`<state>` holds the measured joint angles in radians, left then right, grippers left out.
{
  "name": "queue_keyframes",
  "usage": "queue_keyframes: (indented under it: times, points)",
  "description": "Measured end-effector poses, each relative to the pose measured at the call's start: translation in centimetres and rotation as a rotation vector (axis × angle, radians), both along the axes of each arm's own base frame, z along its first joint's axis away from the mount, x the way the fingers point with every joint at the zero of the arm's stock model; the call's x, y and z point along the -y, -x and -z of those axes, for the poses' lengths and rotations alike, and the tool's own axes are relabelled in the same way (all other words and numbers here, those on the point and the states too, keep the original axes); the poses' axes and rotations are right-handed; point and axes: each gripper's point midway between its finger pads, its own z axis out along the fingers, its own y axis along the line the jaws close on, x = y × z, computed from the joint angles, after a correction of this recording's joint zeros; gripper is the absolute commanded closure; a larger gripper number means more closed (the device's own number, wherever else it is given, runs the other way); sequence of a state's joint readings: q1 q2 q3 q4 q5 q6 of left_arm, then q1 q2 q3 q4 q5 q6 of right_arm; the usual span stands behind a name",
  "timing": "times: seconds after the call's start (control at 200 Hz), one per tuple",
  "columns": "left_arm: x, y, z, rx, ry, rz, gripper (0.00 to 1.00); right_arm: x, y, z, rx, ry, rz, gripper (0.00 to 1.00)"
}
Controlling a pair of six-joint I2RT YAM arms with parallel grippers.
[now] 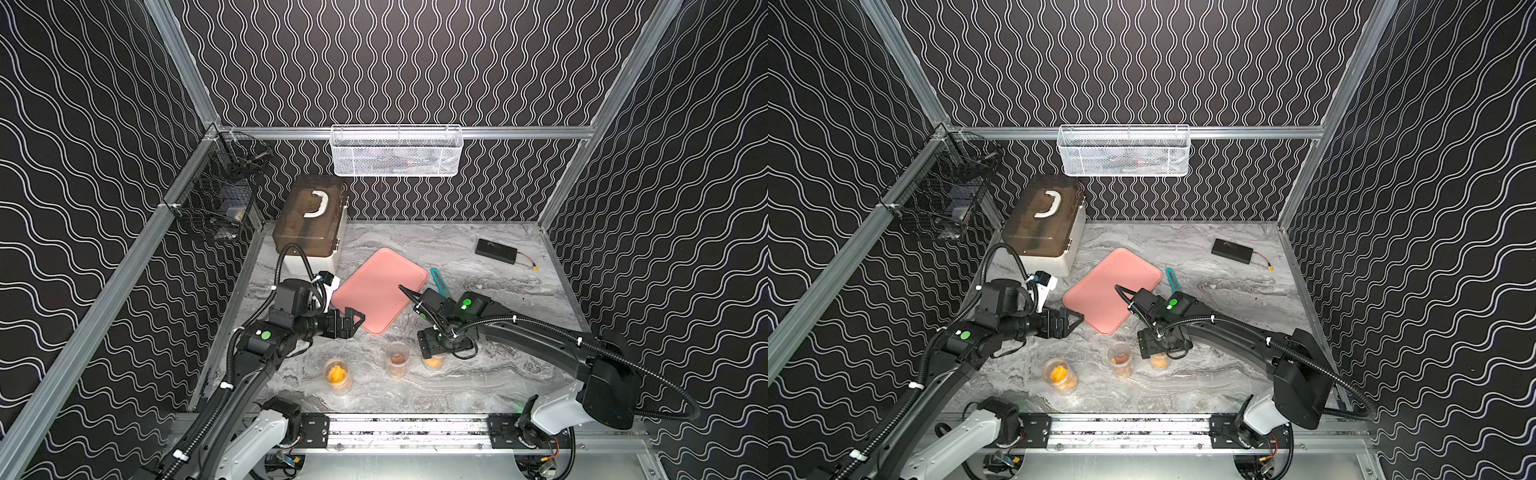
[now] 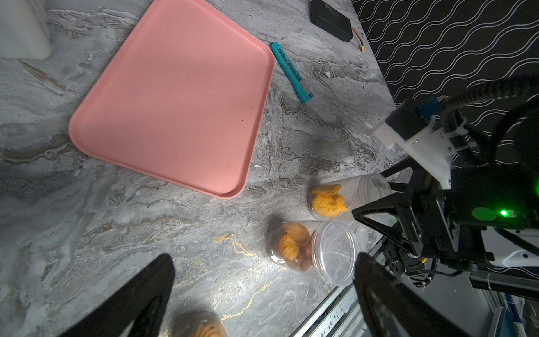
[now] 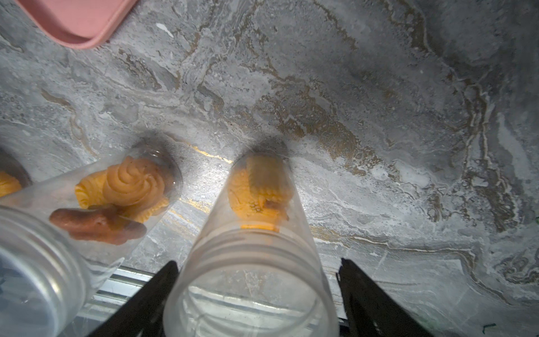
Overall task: Pour the cookies out of the jar
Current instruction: Pick up the jar from the center of the board.
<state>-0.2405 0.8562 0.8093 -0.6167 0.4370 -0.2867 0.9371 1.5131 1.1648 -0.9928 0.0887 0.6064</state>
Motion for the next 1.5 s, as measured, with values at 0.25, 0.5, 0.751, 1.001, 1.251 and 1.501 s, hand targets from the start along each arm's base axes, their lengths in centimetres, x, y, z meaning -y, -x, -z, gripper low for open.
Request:
queue_keyframes:
  times: [0.25, 0.5, 0.751, 1.001, 1.251, 1.501]
  points:
    - [0.1, 0.1, -0.1, 0.003, 0.001, 0.006, 0.01, -0.2, -0.1, 0.6, -0.009, 0.012, -0.002, 0.15]
    - [0.2, 0.1, -0.1, 0.005, 0.002, 0.009, 0.01, -0.3, -0.2, 1.2, -0.016, 0.021, -0.002, 0.18]
    - [0.3, 0.2, -0.2, 0.008, 0.002, 0.011, 0.01, -0.5, -0.3, 1.5, -0.015, 0.025, -0.001, 0.21]
    - [0.4, 0.2, -0.2, 0.008, 0.002, 0.015, 0.01, -0.6, -0.4, 1.7, -0.017, 0.029, -0.002, 0.23]
    - [0.4, 0.3, -0.3, 0.011, 0.003, 0.018, 0.01, -0.5, -0.4, 2.0, -0.020, 0.037, -0.002, 0.27]
    - [0.4, 0.3, -0.2, 0.012, 0.000, 0.017, 0.01, -0.5, -0.4, 2.0, -0.021, 0.039, -0.001, 0.31]
